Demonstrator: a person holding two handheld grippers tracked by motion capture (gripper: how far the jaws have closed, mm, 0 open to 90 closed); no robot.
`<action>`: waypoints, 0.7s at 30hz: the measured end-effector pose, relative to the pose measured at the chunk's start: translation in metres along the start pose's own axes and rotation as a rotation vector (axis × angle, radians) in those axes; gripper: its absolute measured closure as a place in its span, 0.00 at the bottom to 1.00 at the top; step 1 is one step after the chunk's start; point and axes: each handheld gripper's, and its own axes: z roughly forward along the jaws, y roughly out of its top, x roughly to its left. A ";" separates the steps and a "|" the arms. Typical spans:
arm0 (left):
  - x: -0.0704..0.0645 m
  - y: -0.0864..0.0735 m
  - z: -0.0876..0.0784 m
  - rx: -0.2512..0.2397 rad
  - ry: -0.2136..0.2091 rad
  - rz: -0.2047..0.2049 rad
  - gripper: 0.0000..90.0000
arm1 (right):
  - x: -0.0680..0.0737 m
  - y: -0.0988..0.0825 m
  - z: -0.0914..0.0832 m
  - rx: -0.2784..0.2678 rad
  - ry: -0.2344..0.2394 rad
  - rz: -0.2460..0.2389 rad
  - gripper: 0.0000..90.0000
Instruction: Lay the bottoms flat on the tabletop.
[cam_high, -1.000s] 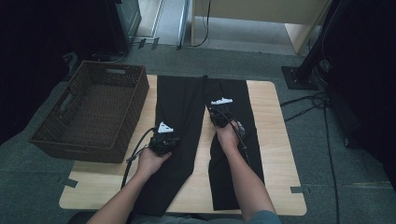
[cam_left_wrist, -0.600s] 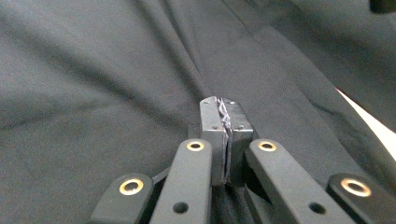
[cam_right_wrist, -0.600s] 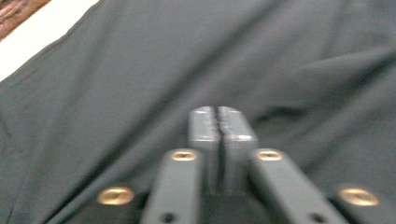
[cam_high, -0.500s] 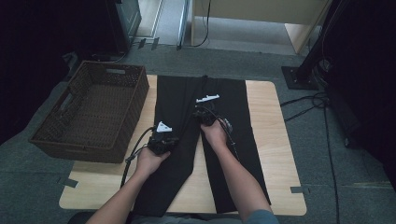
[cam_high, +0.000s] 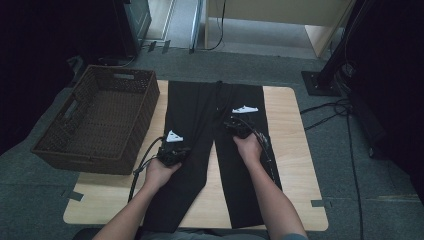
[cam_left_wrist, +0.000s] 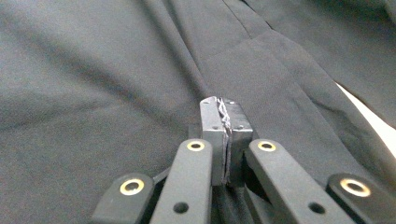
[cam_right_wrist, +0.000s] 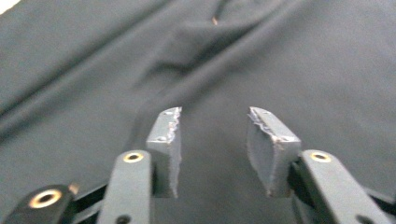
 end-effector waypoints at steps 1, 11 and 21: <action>0.000 0.000 0.000 0.000 0.001 -0.001 1.00 | -0.002 -0.003 0.001 0.002 -0.008 -0.001 0.57; -0.001 0.000 0.000 0.000 0.006 0.004 1.00 | -0.008 -0.009 0.009 0.004 -0.056 -0.001 0.43; -0.002 0.000 0.000 0.000 0.012 0.012 1.00 | -0.006 -0.017 0.006 -0.055 -0.064 -0.016 0.78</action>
